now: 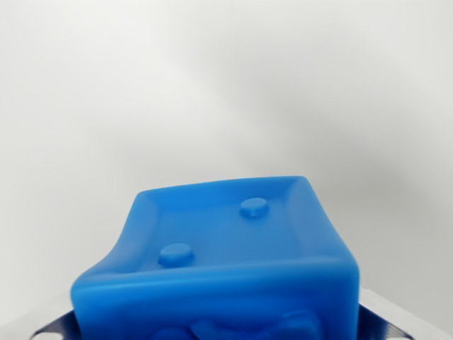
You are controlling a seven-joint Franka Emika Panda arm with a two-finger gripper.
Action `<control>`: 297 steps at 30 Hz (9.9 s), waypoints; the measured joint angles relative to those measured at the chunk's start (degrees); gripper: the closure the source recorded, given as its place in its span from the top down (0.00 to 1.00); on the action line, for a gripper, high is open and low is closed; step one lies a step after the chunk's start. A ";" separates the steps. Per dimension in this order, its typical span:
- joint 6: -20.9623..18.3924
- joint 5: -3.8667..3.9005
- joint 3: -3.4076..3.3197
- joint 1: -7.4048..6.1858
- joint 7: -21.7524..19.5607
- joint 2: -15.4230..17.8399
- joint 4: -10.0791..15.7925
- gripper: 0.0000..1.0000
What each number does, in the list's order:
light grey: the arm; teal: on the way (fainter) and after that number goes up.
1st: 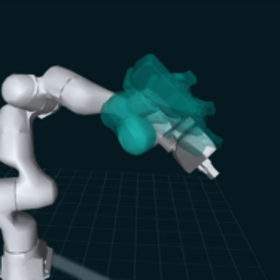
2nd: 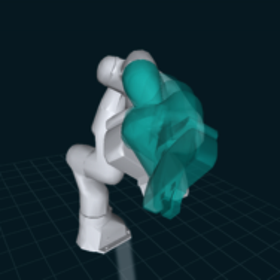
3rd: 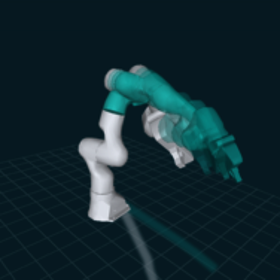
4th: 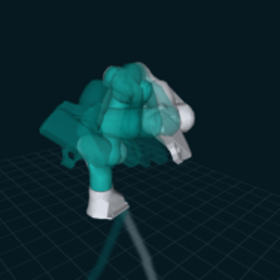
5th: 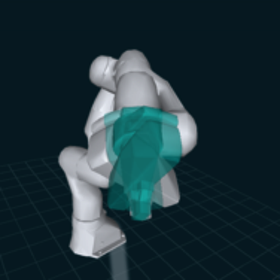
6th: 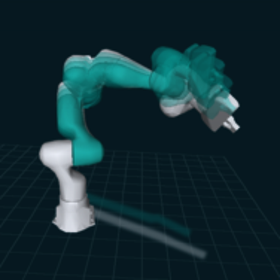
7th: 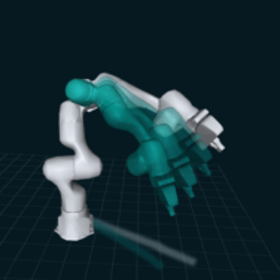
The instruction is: Stack cube
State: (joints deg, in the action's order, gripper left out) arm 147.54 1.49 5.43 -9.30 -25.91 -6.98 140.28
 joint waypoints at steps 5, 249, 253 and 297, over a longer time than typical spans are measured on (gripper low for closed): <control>-0.10 -0.07 -0.48 0.73 0.09 -0.08 0.00 0.00; 1.12 -8.72 -13.38 21.34 -0.97 -23.64 -21.52 1.00; 1.12 -8.73 -13.37 21.34 -0.97 -23.64 -21.53 1.00; -1.38 -8.43 -13.91 20.94 -1.15 -20.58 -21.20 1.00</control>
State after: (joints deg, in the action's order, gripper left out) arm 146.16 -6.93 -8.48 11.63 -27.06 -27.56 119.09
